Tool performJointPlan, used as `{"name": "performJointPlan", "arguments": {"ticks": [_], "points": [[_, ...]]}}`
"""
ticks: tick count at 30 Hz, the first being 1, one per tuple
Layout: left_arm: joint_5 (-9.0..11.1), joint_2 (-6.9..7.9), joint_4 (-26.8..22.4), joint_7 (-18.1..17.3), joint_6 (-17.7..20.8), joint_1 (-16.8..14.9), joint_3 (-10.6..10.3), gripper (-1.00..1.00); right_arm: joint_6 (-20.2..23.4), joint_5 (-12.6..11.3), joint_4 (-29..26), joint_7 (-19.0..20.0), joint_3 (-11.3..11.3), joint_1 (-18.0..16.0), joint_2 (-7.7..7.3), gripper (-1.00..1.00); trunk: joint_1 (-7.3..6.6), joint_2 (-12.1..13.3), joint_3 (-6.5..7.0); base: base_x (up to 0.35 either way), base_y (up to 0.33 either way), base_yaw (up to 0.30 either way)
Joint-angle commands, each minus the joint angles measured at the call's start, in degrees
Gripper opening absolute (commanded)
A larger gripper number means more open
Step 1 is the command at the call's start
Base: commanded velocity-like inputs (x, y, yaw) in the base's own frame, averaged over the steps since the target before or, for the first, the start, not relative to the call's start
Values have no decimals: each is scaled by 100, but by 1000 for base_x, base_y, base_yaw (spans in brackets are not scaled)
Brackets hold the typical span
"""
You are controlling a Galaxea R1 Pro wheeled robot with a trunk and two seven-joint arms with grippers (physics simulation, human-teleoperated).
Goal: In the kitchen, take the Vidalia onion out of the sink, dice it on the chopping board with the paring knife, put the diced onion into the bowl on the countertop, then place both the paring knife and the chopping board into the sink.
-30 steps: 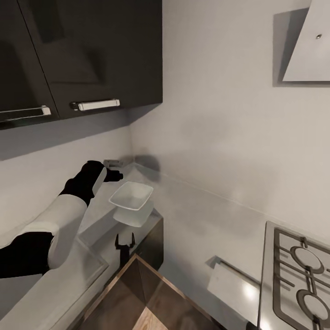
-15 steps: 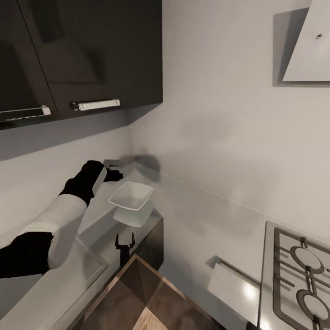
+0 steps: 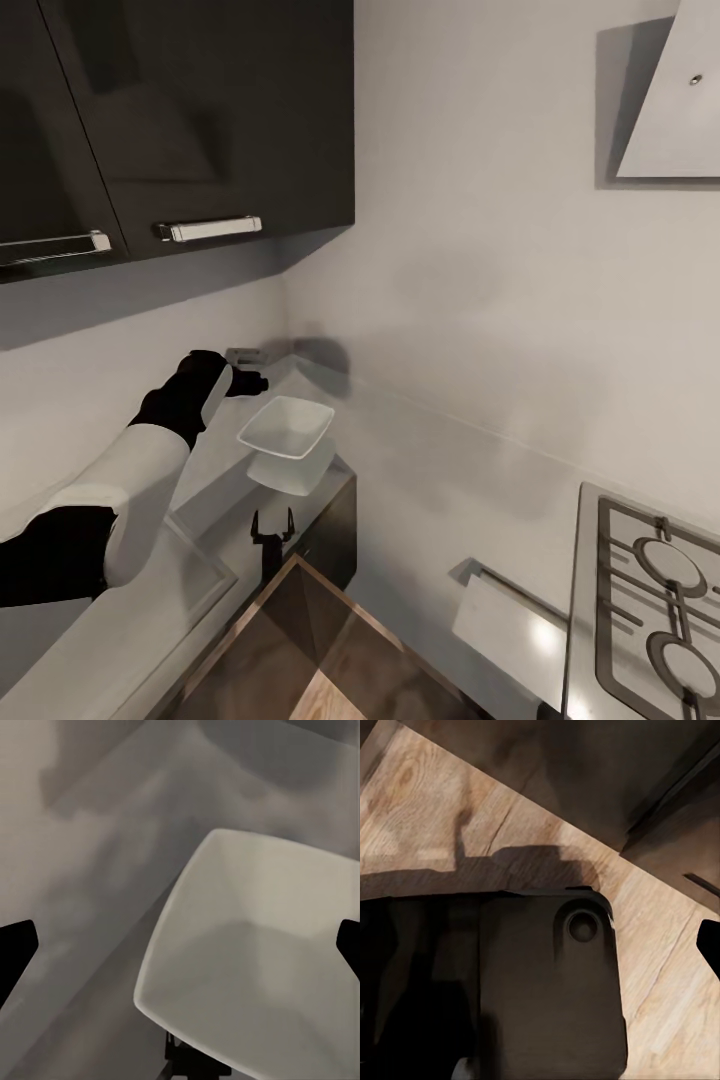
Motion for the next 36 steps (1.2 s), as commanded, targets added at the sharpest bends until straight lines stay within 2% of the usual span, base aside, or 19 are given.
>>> {"name": "performJointPlan", "arguments": {"ticks": [1, 22, 36], "points": [[1, 2, -10, 15, 25, -4, -18, 100, -7, -23, -2, -26, 20, 1, -2, 100, 4, -12, -11, 0, 0, 0], [1, 5, -16, 15, 23, -4, -18, 100, -7, -33, 9, -21, 37, 1, -2, 100, 4, -12, -12, 0, 0, 0], [29, 13, 22, -11, 7, 49, -18, 100, -7, -33, 18, -21, 37, 1, 7, 100, 4, -12, -123, 0, 0, 0]]}}
